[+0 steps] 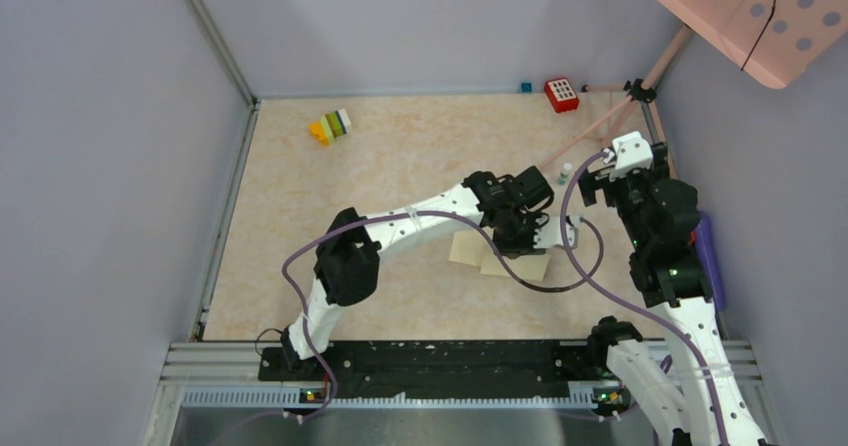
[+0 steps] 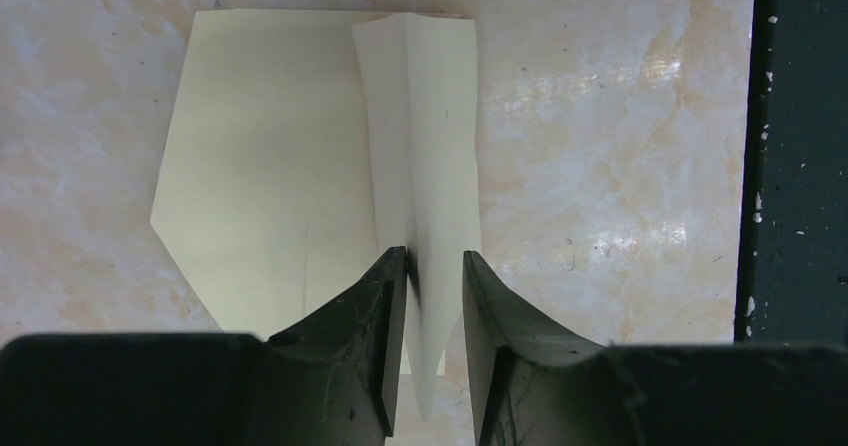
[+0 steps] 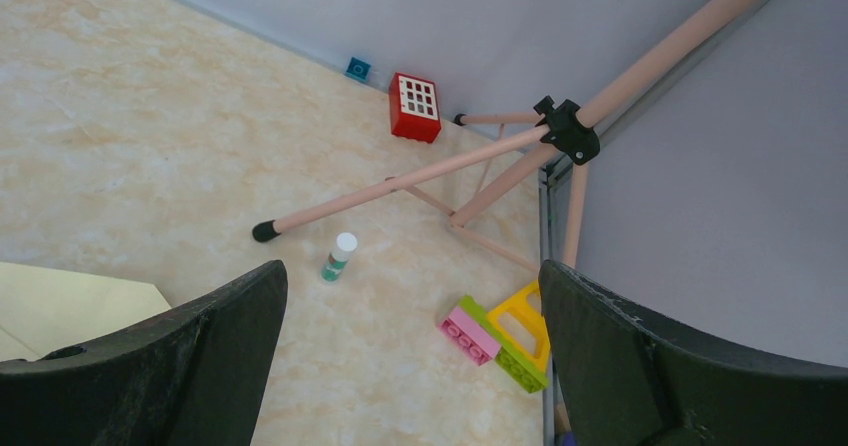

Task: Place the letter into the envelope and seal it
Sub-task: Fold the letter.

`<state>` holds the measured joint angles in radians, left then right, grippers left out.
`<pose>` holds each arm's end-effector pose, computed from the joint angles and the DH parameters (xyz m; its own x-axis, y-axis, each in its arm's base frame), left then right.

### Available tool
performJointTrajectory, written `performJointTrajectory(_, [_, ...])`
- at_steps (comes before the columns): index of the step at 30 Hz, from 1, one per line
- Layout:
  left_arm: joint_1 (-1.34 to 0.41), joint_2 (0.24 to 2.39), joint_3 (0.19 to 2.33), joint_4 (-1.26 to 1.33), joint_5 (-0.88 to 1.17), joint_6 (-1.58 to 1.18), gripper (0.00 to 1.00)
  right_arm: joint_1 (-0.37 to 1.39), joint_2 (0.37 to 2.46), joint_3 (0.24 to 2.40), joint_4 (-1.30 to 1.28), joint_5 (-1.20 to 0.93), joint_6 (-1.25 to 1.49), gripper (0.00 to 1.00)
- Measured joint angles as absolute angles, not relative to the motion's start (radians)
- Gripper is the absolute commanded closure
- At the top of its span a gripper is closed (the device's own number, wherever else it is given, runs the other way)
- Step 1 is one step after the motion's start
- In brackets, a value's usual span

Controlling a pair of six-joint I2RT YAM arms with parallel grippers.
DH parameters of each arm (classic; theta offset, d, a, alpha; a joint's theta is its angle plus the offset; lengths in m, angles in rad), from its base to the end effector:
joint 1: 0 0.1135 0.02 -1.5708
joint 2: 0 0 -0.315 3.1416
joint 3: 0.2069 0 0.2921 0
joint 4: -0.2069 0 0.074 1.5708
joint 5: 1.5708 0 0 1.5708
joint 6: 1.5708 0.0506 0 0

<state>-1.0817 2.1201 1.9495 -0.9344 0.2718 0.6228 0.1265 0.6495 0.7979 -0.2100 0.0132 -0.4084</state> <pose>0.2377 -0.4756 0.2831 0.1881 0.8425 -0.5047 0.9816 -0.1789 0.0672 0.1661 0.0204 0.3980 -0.0111 -0.4017 -0.9157 -0.1280 0.9088 -0.3971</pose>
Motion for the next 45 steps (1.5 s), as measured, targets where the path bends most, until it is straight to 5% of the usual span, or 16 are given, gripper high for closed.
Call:
performJointTrajectory(12, [-1.082, 2.12, 1.923, -0.916, 0.271, 0.622, 1.0, 0.126, 0.65, 0.798, -0.21, 0.013, -0.41, 0.06])
performJointTrajectory(27, [-1.023, 2.096, 1.888, -0.871, 0.287, 0.554, 1.0, 0.126, 0.677, 0.799, -0.21, -0.008, -0.388, 0.05])
performJointTrajectory(45, [-0.586, 1.578, 1.608, -0.633, 0.638, 0.294, 1.0, 0.123, 0.889, 1.049, -0.168, -0.379, -0.075, 0.05])
